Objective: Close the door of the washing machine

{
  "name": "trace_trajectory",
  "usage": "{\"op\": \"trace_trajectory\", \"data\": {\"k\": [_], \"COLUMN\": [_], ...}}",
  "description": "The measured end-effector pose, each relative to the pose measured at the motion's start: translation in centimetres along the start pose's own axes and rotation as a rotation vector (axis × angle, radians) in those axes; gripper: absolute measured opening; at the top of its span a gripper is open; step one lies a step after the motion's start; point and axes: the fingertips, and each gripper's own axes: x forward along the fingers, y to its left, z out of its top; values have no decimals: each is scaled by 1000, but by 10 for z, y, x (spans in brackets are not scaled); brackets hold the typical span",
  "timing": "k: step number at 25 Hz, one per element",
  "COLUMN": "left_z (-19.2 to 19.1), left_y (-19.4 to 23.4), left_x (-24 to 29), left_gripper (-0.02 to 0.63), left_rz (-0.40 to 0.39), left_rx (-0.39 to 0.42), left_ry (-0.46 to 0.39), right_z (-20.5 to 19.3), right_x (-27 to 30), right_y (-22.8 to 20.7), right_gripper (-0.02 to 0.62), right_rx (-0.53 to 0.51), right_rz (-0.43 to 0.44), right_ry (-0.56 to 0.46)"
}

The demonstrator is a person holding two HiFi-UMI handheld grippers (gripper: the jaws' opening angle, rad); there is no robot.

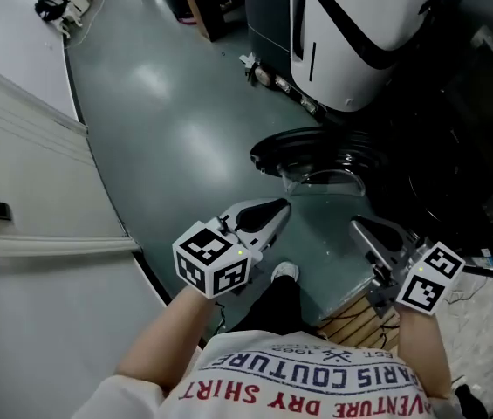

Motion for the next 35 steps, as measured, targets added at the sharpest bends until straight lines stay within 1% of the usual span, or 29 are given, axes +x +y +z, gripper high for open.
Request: {"op": "trace_trajectory", "data": {"k": [1,2,3,4,7,8,12,15,18,22,25,29,31,35], "left_z": [1,0,-1,-4,-14,-18,-31,-42,-46,-54,-65,-85,-87,-88], "left_y": [16,31,45,58,97,109,156,184,210,229,236,242,246,250], "left_x": [4,8,14,20,38,44,68,83,99,121,134,142,142,146], "left_gripper": [36,65,122,147,151,171,177,186,189,192,190,178,155,128], "left_rz": [13,23,29,36,56,63,100,108,117,103,93,75,77,75], "left_rx": [8,18,29,43,107,134,235,304,357,460,494,590,603,609], "left_ry": [16,35,58,82,160,188,300,391,449,531,571,658,685,692], "right_z": [1,1,0,-2,-6,-8,-12,-18,-23,-30,-35,-38,-40,-47], "right_x": [4,6,8,8,10,10,9,3,-1,-8,-14,-17,-16,-10], "right_y": [-3,-5,-8,-11,-23,-27,-41,-51,-62,-69,-71,-75,-77,-80], "right_gripper": [23,23,23,23,23,23,23,23,23,23,23,23,23,23], "right_rx": [9,16,23,29,57,67,93,129,160,175,189,218,239,269], "right_rz": [-11,-21,-30,-40,-67,-75,-107,-143,-167,-189,-188,-179,-176,-165], "right_ry": [6,15,24,32,46,48,55,61,69,83,81,60,48,42]}}
